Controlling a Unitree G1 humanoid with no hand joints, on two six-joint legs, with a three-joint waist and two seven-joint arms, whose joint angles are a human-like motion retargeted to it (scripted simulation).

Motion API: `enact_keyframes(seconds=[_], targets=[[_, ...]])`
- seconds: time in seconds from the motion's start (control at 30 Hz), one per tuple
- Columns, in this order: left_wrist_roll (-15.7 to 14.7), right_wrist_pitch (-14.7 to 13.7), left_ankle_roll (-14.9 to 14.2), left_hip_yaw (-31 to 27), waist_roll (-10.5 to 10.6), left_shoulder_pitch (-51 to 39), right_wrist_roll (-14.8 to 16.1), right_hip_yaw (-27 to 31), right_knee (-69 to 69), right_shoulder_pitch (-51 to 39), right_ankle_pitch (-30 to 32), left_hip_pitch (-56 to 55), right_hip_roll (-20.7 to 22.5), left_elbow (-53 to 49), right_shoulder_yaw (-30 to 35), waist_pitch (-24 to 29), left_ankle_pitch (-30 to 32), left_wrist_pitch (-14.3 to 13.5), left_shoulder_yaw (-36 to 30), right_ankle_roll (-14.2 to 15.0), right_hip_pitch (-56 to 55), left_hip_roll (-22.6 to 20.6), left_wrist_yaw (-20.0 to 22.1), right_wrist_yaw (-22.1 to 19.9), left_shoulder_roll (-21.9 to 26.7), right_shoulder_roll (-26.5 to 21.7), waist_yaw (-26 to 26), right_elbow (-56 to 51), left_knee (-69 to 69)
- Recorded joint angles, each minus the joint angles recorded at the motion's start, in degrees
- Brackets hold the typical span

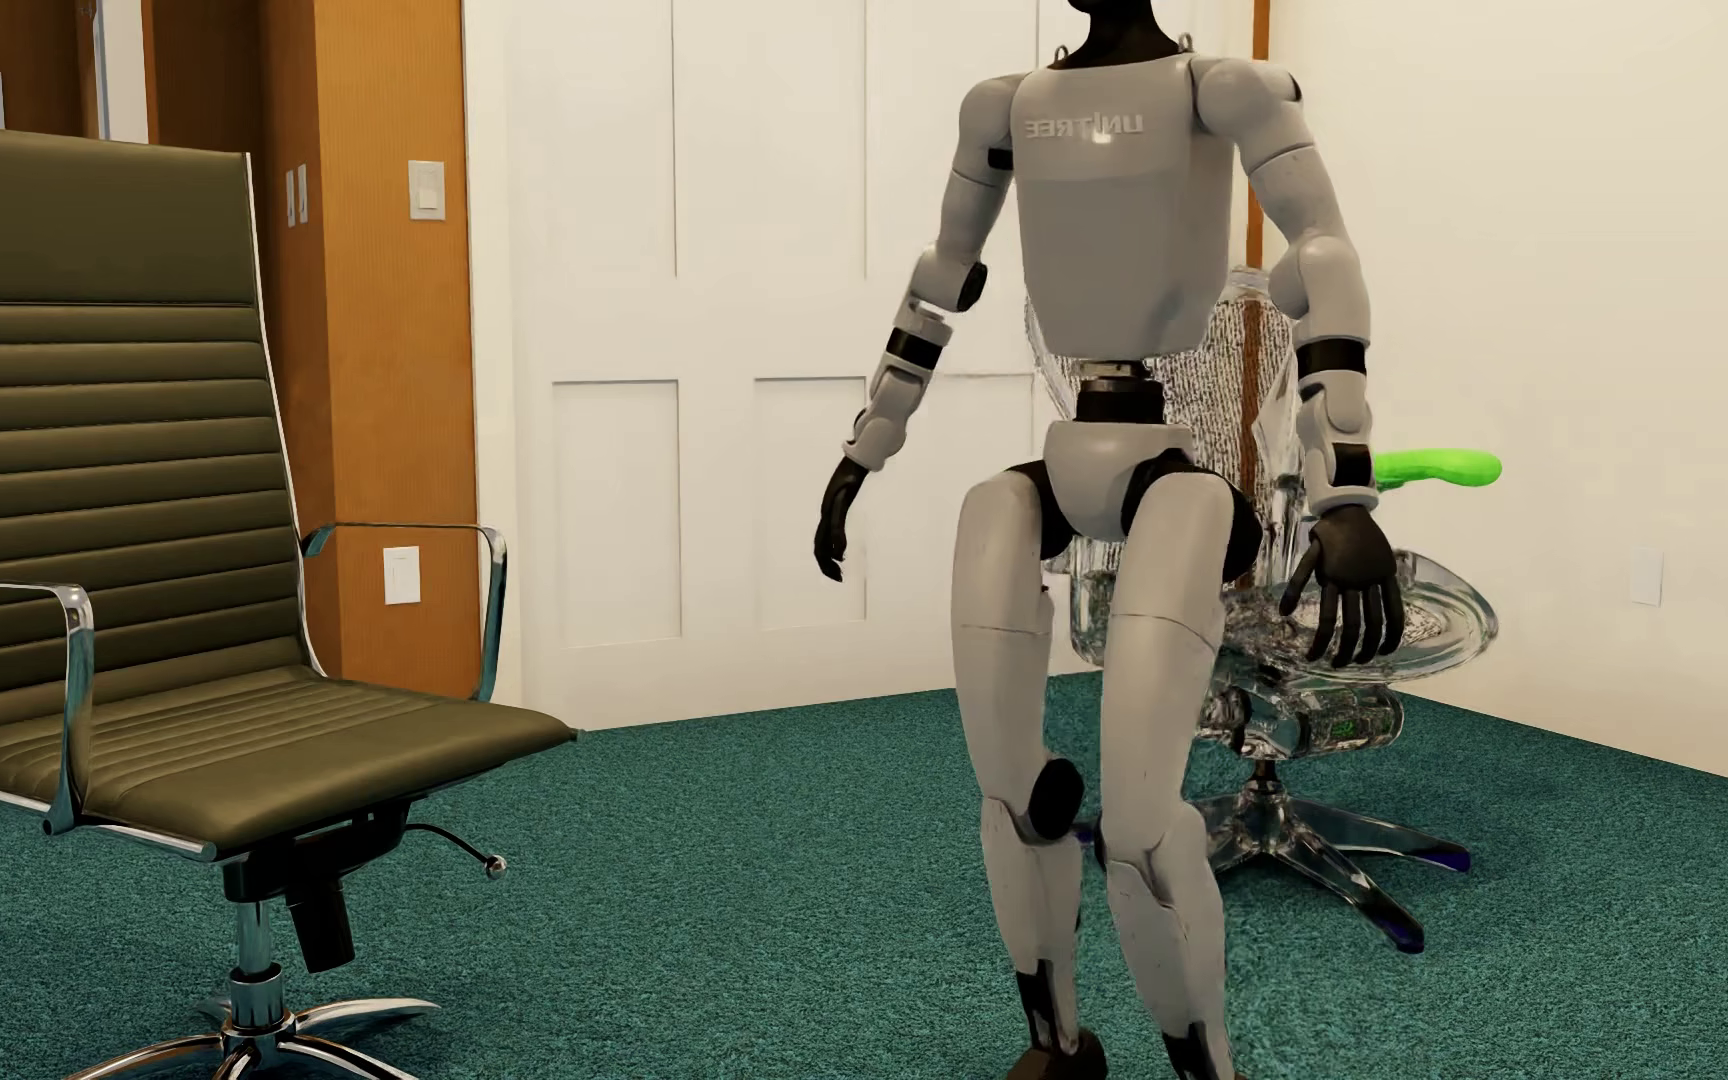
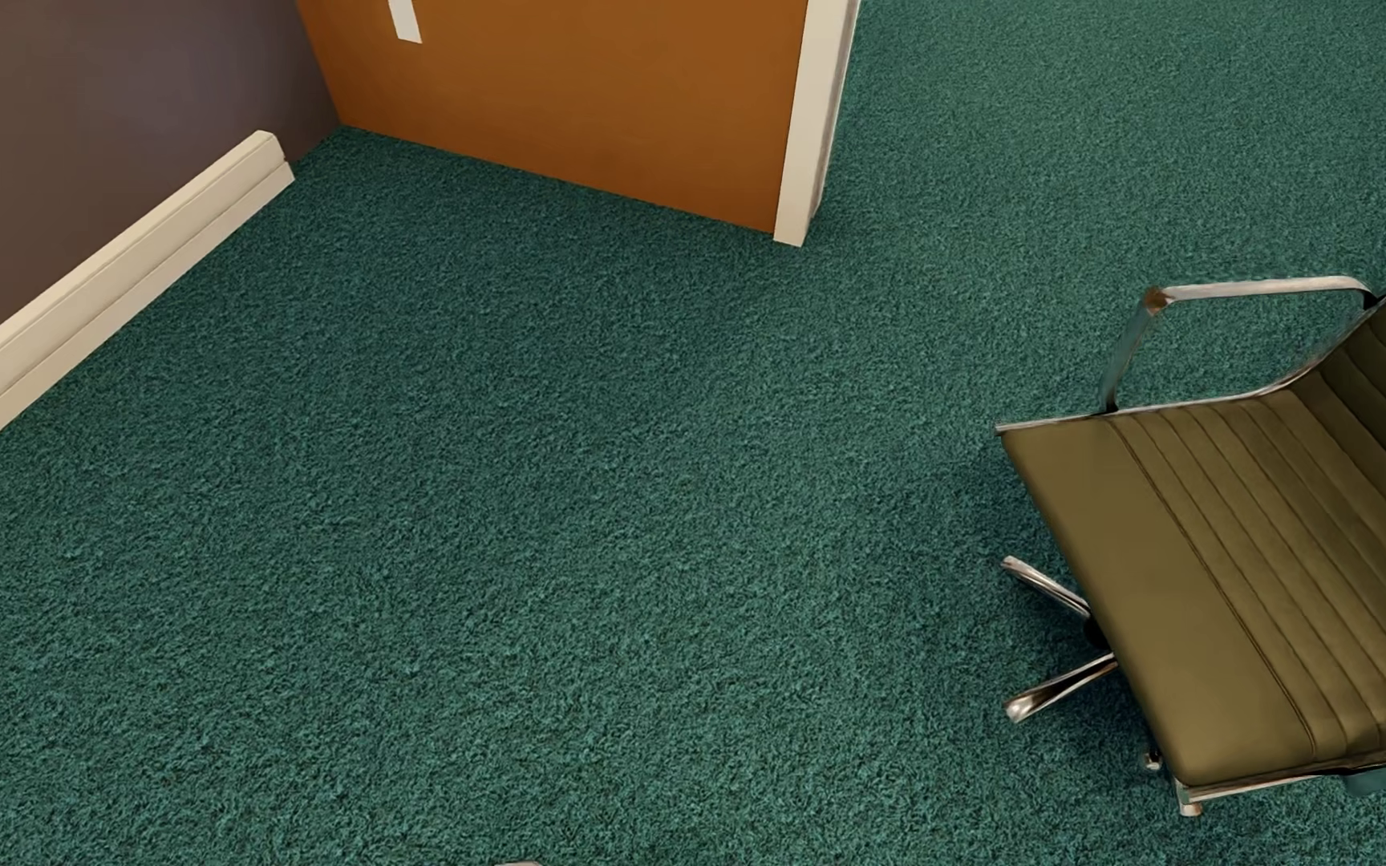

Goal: Take a seat on the dark chair

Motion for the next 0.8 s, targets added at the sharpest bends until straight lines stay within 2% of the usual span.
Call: enact_keyframes(seconds=[0.07, 0.1, 0.13, 0.23, 0.27, 0.3, 0.33, 0.37, 0.4, 0.43, 0.5, 0.57, 0.6, 0.67, 0.73, 0.77, 0.8], targets=[[1.1, -0.7, -0.1, 1.1, 0.1, 0.0, -0.4, -0.4, -1.0, -1.4, -1.3, -2.3, 0.5, 0.6, 1.5, 0.0, 1.0, -0.1, 1.7, 0.1, 2.6, -2.0, -0.4, -0.1, 0.4, 0.1, 0.7, -1.0, -12.9], [1.1, -0.6, 1.6, 1.9, 0.1, 0.3, -0.7, -0.7, -1.3, -1.9, -2.5, -2.6, 0.8, 0.7, 2.1, 0.2, 1.2, 0.2, 2.6, -0.4, 4.2, -2.9, -0.9, 0.3, 0.6, 0.2, 0.8, -1.8, -17.9], [1.2, -0.8, 2.0, 2.6, 0.1, 0.4, -1.1, -1.1, -1.7, -2.2, -3.4, -2.5, 1.1, 0.9, 2.5, 0.6, 1.8, 0.5, 3.1, -0.6, 6.4, -3.3, -1.2, 0.5, 0.9, 0.2, 0.9, -2.4, -20.8], [1.2, -1.3, -3.1, 4.1, -0.2, 1.9, -2.0, -2.5, 0.4, -0.6, -5.8, -1.0, 2.2, 1.2, 2.2, -0.5, 7.5, 0.8, 4.9, -0.8, 11.8, -2.9, -1.4, 0.6, 1.5, 0.4, 1.0, -3.4, -19.2], [1.9, -1.2, -0.6, 4.8, -0.7, 2.8, -2.6, -3.3, 4.9, 0.3, -7.0, 1.2, 1.6, 0.9, 1.5, -1.6, 8.4, 1.0, 6.4, -0.4, 11.4, -3.3, -2.2, 1.1, 1.8, 0.3, 1.0, -3.7, -20.6], [1.9, -1.2, 0.6, 3.6, -1.6, 3.1, -2.8, -3.8, 12.8, 0.9, -7.2, 2.3, 0.3, 0.9, 0.5, -2.2, 8.7, 0.8, 6.4, 2.1, 8.9, -4.3, -1.7, 0.9, 1.7, 0.4, 0.9, -3.2, -20.0], [1.7, -1.1, 1.1, 2.7, -2.2, 3.4, -2.0, -3.2, 23.5, 1.6, -4.5, 4.1, -2.0, 1.3, 0.3, -2.7, 8.8, 1.0, 5.8, 7.7, 4.9, -5.1, -1.2, 0.3, 1.4, 0.6, 0.5, -2.2, -20.4], [2.3, -1.1, 3.3, 3.4, -2.8, 4.1, -1.9, -3.8, 34.8, 2.0, 4.0, 7.4, -5.0, 0.7, 0.7, -2.6, 9.1, 1.2, 5.9, 16.6, 0.8, -5.7, -1.9, 1.6, 1.4, 0.5, -0.4, -1.6, -22.3], [3.1, -1.0, 5.6, 4.3, -3.3, 3.8, -2.8, -4.3, 44.7, 1.4, 6.1, 10.5, -7.4, -0.2, 0.0, -1.5, 9.3, 1.2, 6.3, 17.1, -3.6, -5.8, -2.5, 2.7, 1.7, 0.2, -1.4, -1.6, -23.5], [4.1, -0.9, 6.1, 4.2, -3.1, 2.9, -3.6, -2.9, 50.6, 0.9, 5.1, 12.2, -8.5, -0.1, -0.5, -0.8, 9.0, 1.1, 5.6, 15.7, -8.4, -5.2, -2.2, 2.5, 1.8, 0.2, -2.2, -1.6, -23.7], [3.2, -0.4, 5.5, 3.7, -2.4, 2.2, -4.2, 0.5, 51.9, 1.5, 3.4, 14.8, -9.3, -0.7, -0.7, -1.0, 8.5, 0.8, 4.7, 12.9, -16.0, -3.5, -0.1, 1.4, 1.4, 0.4, -3.8, -1.6, -24.9], [2.4, -0.3, 3.8, 3.8, -2.1, 1.1, -4.4, 2.5, 44.2, 1.3, 1.5, 16.2, -10.0, -2.0, -1.3, -0.6, 7.4, -0.4, 3.7, 8.2, -20.1, -0.6, 0.4, 1.4, 1.6, 0.7, -5.1, -1.8, -24.6], [2.7, -0.4, 3.2, 3.4, -1.9, 0.6, -5.1, 3.2, 38.4, 1.5, 1.9, 16.2, -10.8, -2.4, -1.9, -0.5, 7.0, -0.8, 2.8, 7.0, -20.7, 0.8, 0.9, 0.8, 1.6, 0.7, -5.5, -1.9, -23.9], [2.2, -0.8, 0.7, 2.0, -1.6, 0.9, -3.5, 5.5, 26.3, 2.9, 4.8, 14.0, -12.8, -3.5, -3.4, -1.2, 5.9, -1.5, 0.5, 6.9, -19.5, 3.5, 2.0, -1.8, 0.9, 0.6, -5.4, -2.0, -19.8], [3.4, 2.1, -0.3, -0.3, -0.8, 0.7, -2.8, 9.0, 20.1, 4.1, 9.6, 11.7, -14.8, -3.9, -3.7, -1.6, 5.8, 0.1, 0.1, 8.0, -17.3, 6.0, 3.3, -1.7, -0.2, -0.2, -5.2, -3.3, -16.9], [3.4, 1.8, -1.2, -1.5, -0.8, 1.0, -2.2, 8.8, 20.1, 4.5, 9.8, 10.3, -15.2, -4.4, -4.0, -2.0, 7.0, 0.2, -0.2, 9.6, -16.4, 7.0, 3.3, -2.3, -0.4, -0.4, -4.8, -3.2, -16.6], [3.6, 1.6, -2.2, -2.7, -0.9, 1.0, -2.1, 7.8, 21.3, 4.8, 6.1, 8.9, -15.1, -4.6, -4.3, -2.2, 9.0, 0.4, 0.2, 10.5, -15.3, 7.9, 3.1, -2.5, -0.5, -0.5, -4.5, -3.3, -17.1]])
